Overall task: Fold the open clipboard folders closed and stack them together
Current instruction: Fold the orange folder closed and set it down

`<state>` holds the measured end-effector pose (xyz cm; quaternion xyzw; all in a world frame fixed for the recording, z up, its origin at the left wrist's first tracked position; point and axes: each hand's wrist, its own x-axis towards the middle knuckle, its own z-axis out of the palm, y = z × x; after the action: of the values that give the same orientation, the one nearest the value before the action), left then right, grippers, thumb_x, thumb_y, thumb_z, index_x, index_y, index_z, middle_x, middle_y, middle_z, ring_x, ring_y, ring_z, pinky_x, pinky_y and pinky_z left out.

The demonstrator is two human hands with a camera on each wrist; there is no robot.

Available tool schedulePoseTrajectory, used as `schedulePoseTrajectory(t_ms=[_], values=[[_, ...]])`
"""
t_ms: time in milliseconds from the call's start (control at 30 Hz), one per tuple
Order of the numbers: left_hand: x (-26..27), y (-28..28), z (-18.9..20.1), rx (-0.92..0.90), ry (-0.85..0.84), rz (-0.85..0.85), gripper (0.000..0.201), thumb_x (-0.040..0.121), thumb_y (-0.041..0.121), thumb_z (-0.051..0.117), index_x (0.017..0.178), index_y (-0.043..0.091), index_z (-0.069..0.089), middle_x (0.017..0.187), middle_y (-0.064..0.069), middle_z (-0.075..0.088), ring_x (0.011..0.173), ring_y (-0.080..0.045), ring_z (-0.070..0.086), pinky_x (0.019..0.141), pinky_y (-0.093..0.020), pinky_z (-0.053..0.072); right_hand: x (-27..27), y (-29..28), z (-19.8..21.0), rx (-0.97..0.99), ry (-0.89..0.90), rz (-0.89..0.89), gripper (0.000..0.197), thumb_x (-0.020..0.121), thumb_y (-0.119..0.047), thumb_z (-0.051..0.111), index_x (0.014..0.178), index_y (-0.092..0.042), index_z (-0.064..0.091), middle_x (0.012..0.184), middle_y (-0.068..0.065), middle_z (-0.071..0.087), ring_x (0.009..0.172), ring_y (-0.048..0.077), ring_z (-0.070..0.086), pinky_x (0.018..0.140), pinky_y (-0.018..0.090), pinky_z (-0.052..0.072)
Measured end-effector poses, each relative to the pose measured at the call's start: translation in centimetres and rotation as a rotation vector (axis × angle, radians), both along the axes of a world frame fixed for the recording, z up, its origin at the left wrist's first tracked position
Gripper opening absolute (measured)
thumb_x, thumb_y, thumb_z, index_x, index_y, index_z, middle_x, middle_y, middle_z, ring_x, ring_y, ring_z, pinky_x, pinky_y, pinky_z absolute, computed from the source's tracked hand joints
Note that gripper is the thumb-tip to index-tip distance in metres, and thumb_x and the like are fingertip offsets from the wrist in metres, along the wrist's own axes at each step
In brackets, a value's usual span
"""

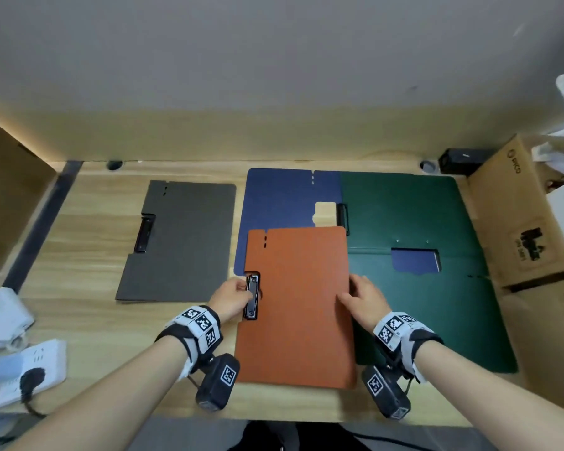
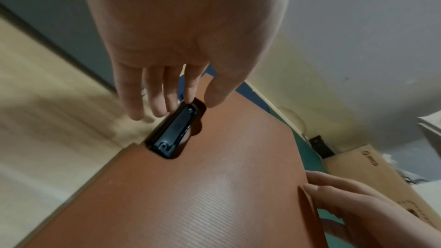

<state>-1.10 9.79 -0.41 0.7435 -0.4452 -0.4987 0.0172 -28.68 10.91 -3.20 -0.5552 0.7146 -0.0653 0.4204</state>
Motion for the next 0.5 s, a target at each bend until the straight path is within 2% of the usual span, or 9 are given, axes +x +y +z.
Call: schedulePoseTrajectory(t_ms=[67, 133, 200, 233, 300, 333, 367, 433, 500], values=[[-0.1, 0.3, -1.0, 0.035, -0.001, 0.074, 0.051, 0.092, 0.017, 0.054, 0.14, 0.008, 0.042, 0.133, -0.013, 0.056, 0.119, -0.034, 0.058, 0.101, -0.04, 0.048, -0.1, -0.3, -0.6, 0.004, 0.077, 0.027, 0.038, 0.083, -0.025, 0.06, 0.119, -0.014, 0.055, 0.108, 0.009, 0.054, 0.107, 0.03, 0.054, 0.094, 0.039, 0.044], [-0.3, 0.4, -1.6, 0.043, 0.013, 0.161, 0.058, 0.091, 0.015, 0.057, 0.145, 0.006, 0.037, 0.142, -0.013, 0.048, 0.123, -0.027, 0.052, 0.104, -0.035, 0.042, 0.1, -0.5, -1.1, 0.033, 0.1, 0.049, 0.04, 0.08, -0.025, 0.061, 0.117, -0.012, 0.051, 0.109, 0.011, 0.049, 0.108, 0.032, 0.052, 0.096, 0.04, 0.043], [-0.7, 0.2, -1.6, 0.056, 0.033, 0.249, 0.061, 0.087, 0.012, 0.063, 0.142, 0.002, 0.04, 0.144, -0.013, 0.047, 0.131, -0.027, 0.046, 0.107, -0.035, 0.037, 0.4, -0.4, -1.7, 0.037, 0.125, 0.067, 0.042, 0.081, -0.024, 0.062, 0.118, -0.01, 0.047, 0.111, 0.011, 0.045, 0.109, 0.034, 0.05, 0.097, 0.038, 0.043], [-0.6, 0.1, -1.7, 0.069, 0.062, 0.3, 0.055, 0.084, 0.01, 0.066, 0.135, 0.0, 0.047, 0.136, -0.014, 0.053, 0.128, -0.029, 0.05, 0.104, -0.034, 0.04, 0.6, -0.4, -2.1, 0.03, 0.142, 0.075, 0.043, 0.081, -0.023, 0.063, 0.118, -0.009, 0.045, 0.112, 0.012, 0.044, 0.111, 0.034, 0.048, 0.096, 0.037, 0.041], [-0.6, 0.1, -1.5, 0.081, 0.159, 0.377, 0.021, 0.079, 0.004, 0.069, 0.099, 0.002, 0.063, 0.101, -0.014, 0.066, 0.098, -0.028, 0.063, 0.081, -0.029, 0.05, 0.8, -0.4, -2.3, 0.018, 0.174, 0.072, 0.045, 0.082, -0.023, 0.063, 0.12, -0.008, 0.044, 0.117, 0.013, 0.042, 0.114, 0.033, 0.045, 0.098, 0.035, 0.038], [-0.4, 0.1, -1.7, 0.065, 0.187, 0.391, 0.011, 0.077, 0.002, 0.07, 0.085, 0.006, 0.062, 0.088, -0.012, 0.066, 0.082, -0.026, 0.065, 0.07, -0.028, 0.052, 1.0, -0.4, -2.4, 0.027, 0.188, 0.063, 0.046, 0.082, -0.024, 0.064, 0.121, -0.008, 0.045, 0.119, 0.014, 0.042, 0.116, 0.034, 0.044, 0.099, 0.035, 0.038], [-0.2, 0.1, -1.9, 0.041, 0.21, 0.408, 0.01, 0.077, 0.004, 0.07, 0.08, 0.008, 0.06, 0.084, -0.011, 0.067, 0.075, -0.025, 0.065, 0.067, -0.028, 0.054, 1.1, -0.6, -2.6, 0.026, 0.194, 0.053, 0.046, 0.083, -0.026, 0.064, 0.121, -0.008, 0.046, 0.119, 0.014, 0.041, 0.116, 0.034, 0.044, 0.099, 0.035, 0.038], [0.7, -0.2, -2.3, -0.02, 0.274, 0.42, 0.007, 0.082, 0.014, 0.067, 0.086, 0.01, 0.063, 0.092, -0.012, 0.072, 0.084, -0.028, 0.07, 0.081, -0.041, 0.058, 1.7, -0.9, -2.5, 0.036, 0.193, 0.041, 0.046, 0.084, -0.03, 0.064, 0.122, -0.01, 0.048, 0.115, 0.011, 0.039, 0.116, 0.034, 0.044, 0.1, 0.036, 0.037], [1.7, -0.6, -2.4, -0.063, 0.309, 0.406, 0.009, 0.09, 0.02, 0.06, 0.098, 0.015, 0.062, 0.103, -0.014, 0.071, 0.097, -0.032, 0.069, 0.091, -0.049, 0.055, 2.6, -1.2, -2.3, 0.039, 0.181, 0.016, 0.048, 0.085, -0.032, 0.064, 0.127, -0.013, 0.05, 0.111, 0.008, 0.037, 0.114, 0.032, 0.043, 0.1, 0.036, 0.037]])
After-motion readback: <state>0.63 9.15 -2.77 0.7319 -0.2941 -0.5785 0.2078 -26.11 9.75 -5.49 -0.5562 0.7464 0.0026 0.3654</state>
